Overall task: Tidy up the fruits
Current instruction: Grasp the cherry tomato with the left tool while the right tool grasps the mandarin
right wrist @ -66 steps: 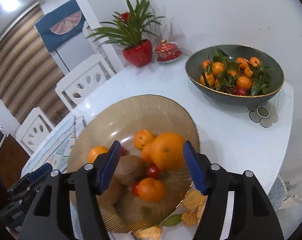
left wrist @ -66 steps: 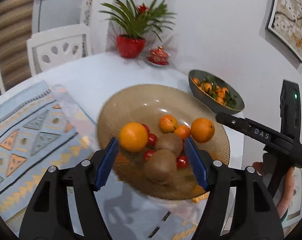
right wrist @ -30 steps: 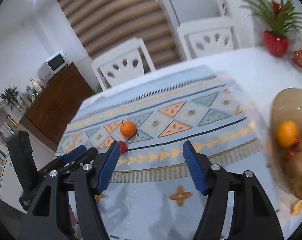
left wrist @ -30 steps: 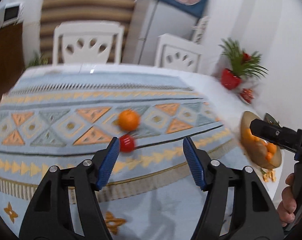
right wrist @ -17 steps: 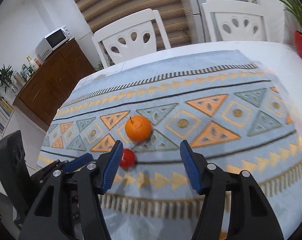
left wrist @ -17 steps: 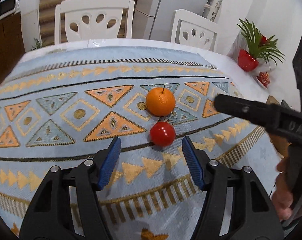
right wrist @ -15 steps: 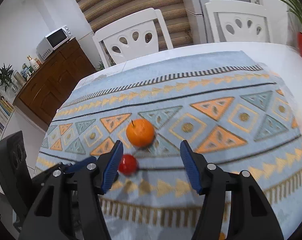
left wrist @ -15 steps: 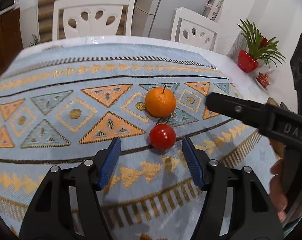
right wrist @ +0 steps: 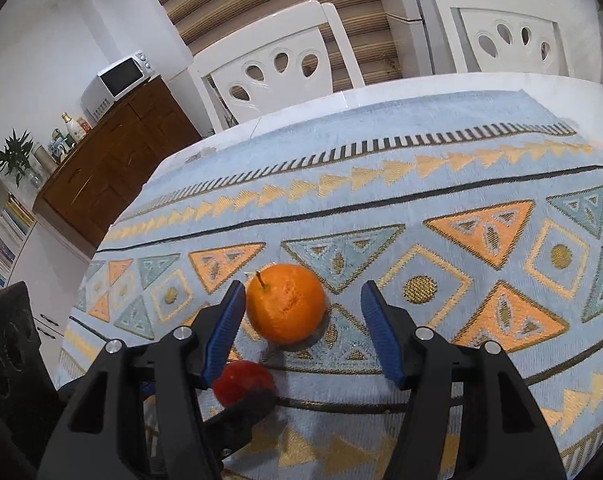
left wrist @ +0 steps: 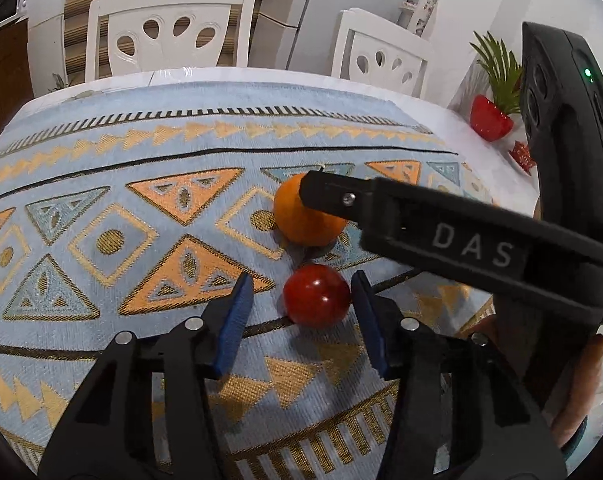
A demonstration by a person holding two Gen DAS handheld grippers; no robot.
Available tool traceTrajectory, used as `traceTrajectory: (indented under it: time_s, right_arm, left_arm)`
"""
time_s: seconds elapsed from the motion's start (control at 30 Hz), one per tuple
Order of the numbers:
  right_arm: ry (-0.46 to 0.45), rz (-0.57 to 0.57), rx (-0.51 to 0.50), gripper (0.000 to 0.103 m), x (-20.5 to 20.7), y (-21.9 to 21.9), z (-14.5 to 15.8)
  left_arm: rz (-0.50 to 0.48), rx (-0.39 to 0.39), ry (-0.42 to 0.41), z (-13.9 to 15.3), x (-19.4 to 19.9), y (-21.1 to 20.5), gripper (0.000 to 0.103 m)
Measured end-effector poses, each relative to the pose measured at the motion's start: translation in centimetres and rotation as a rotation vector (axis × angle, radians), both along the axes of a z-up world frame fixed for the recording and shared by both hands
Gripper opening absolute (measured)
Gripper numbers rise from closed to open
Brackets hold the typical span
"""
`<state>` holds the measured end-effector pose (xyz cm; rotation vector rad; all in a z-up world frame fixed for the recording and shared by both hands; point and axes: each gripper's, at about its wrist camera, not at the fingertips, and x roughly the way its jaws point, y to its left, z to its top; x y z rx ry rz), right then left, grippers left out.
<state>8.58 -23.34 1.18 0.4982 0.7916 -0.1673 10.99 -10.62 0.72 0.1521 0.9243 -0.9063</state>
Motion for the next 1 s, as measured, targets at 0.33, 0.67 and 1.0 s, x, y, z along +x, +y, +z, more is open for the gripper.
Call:
traceTrajectory:
  time_s: [0.33, 0.67, 1.0]
  right_arm:
    - [0.017, 0.034, -0.063, 0.054, 0.6, 1.8, -0.3]
    - [0.025, 0.05, -0.084, 0.045, 0.8, 2.4, -0.6]
    - [-0.046, -0.049, -0.112, 0.045, -2.2, 0.9, 1.2]
  left_arm:
    - [-0.031, 0.029, -0.037, -0.2, -0.8, -0.6, 0.036]
    - [-0.04, 0.027, -0.043, -0.2, -0.9, -0.5, 0.033]
    - [-0.078, -0.002, -0.075, 0.3, -1.9, -0.2, 0.032]
